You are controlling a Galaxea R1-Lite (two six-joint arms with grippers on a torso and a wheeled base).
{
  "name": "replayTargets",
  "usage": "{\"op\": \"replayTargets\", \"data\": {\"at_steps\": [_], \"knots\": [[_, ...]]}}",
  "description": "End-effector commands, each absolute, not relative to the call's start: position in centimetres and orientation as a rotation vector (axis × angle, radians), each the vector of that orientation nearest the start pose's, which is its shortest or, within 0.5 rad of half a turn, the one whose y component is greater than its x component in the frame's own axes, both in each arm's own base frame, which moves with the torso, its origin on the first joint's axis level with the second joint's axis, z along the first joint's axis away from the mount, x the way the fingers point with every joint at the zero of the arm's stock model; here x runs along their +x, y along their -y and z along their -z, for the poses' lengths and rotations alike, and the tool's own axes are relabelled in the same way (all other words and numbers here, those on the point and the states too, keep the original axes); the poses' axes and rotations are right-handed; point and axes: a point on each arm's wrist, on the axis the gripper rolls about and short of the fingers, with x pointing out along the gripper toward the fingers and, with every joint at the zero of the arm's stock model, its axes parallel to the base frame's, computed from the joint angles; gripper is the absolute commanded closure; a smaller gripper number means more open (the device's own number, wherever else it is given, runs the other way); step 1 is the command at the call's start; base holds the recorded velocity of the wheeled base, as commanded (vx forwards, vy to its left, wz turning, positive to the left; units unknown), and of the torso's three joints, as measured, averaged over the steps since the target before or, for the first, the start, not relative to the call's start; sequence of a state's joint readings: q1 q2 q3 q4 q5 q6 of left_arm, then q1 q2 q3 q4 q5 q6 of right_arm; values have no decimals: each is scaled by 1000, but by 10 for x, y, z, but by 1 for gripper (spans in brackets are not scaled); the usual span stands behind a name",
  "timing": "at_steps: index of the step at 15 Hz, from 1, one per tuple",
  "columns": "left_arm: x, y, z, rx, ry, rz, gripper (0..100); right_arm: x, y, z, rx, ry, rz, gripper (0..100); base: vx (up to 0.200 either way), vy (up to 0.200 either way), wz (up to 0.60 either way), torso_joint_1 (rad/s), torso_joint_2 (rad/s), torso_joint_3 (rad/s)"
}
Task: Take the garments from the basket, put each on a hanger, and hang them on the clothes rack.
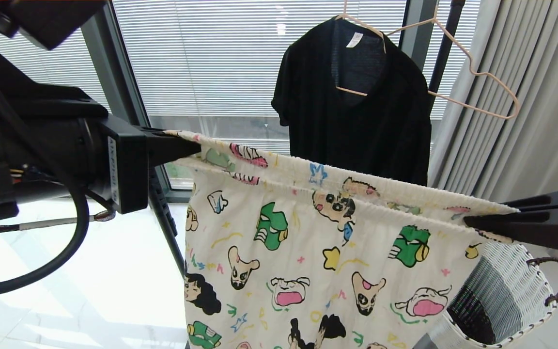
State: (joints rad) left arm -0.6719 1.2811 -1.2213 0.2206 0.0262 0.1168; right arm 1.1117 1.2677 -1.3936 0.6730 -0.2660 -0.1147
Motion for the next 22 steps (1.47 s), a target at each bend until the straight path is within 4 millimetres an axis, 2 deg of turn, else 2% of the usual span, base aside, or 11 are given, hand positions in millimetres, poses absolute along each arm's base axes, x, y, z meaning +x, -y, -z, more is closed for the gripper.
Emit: {"op": "replayTargets", "data": {"at_steps": [1, 2, 5, 8, 12, 16, 17, 19, 20, 22], "knots": [[152, 120, -320, 212, -248, 654, 100, 78, -146, -327, -475, -401, -857, 100, 0, 0, 0, 0, 0, 0], [148, 116, -320, 211, -254, 638, 100, 82, -147, -327, -471, -407, -835, 100, 0, 0, 0, 0, 0, 0], [119, 100, -306, 168, -446, 571, 100, 117, -171, -337, -393, -353, -742, 100, 0, 0, 0, 0, 0, 0], [92, 110, -297, 23, -585, 562, 100, 135, -181, -352, -357, -320, -704, 100, 0, 0, 0, 0, 0, 0], [84, 119, -290, 28, -602, 566, 100, 139, -181, -356, -346, -311, -684, 100, 0, 0, 0, 0, 0, 0], [91, 124, -285, 89, -549, 463, 100, 133, -172, -355, -346, -325, -683, 100, 0, 0, 0, 0, 0, 0], [93, 127, -284, 90, -541, 448, 100, 127, -166, -353, -352, -347, -687, 0, 0, 0, 0, 0, 0, 0], [96, 130, -283, 95, -534, 426, 100, 116, -158, -349, -357, -378, -705, 0, 0, 0, 0, 0, 0, 0], [103, 138, -277, 104, -515, 379, 100, 100, -151, -345, -352, -393, -746, 0, 0, 0, 0, 0, 0, 0], [111, 149, -266, 121, -489, 310, 100, 84, -140, -336, -370, -398, -796, 0, 0, 0, 0, 0, 0, 0]]}}
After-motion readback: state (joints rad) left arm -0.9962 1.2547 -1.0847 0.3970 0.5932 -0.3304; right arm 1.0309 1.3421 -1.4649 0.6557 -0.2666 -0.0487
